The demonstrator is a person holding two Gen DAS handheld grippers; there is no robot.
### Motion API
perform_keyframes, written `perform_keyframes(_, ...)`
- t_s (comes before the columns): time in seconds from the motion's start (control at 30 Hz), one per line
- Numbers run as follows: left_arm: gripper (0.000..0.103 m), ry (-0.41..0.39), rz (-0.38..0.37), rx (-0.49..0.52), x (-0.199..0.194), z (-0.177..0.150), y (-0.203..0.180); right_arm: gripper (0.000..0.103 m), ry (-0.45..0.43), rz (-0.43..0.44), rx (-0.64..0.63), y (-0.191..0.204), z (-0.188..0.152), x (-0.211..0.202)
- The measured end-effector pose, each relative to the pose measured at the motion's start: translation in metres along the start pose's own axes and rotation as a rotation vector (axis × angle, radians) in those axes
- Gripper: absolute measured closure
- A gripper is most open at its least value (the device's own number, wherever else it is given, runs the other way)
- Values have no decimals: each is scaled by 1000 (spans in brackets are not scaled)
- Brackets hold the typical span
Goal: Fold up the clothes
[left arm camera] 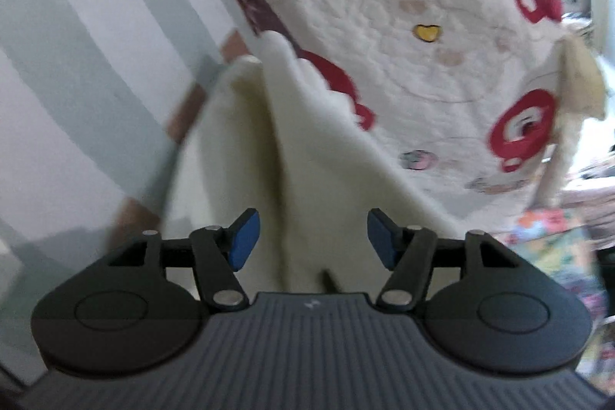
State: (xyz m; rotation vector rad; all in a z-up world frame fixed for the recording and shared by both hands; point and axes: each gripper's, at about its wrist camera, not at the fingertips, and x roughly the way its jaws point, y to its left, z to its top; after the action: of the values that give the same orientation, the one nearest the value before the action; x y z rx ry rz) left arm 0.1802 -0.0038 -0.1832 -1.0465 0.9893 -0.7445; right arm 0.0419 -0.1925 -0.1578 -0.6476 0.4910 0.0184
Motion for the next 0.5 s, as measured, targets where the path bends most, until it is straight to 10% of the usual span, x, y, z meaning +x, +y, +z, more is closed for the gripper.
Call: perform_keyframes(0.5, 36, -21, 118, -38, 6, 0, 6, 60, 18, 51, -192, 42, -22, -7)
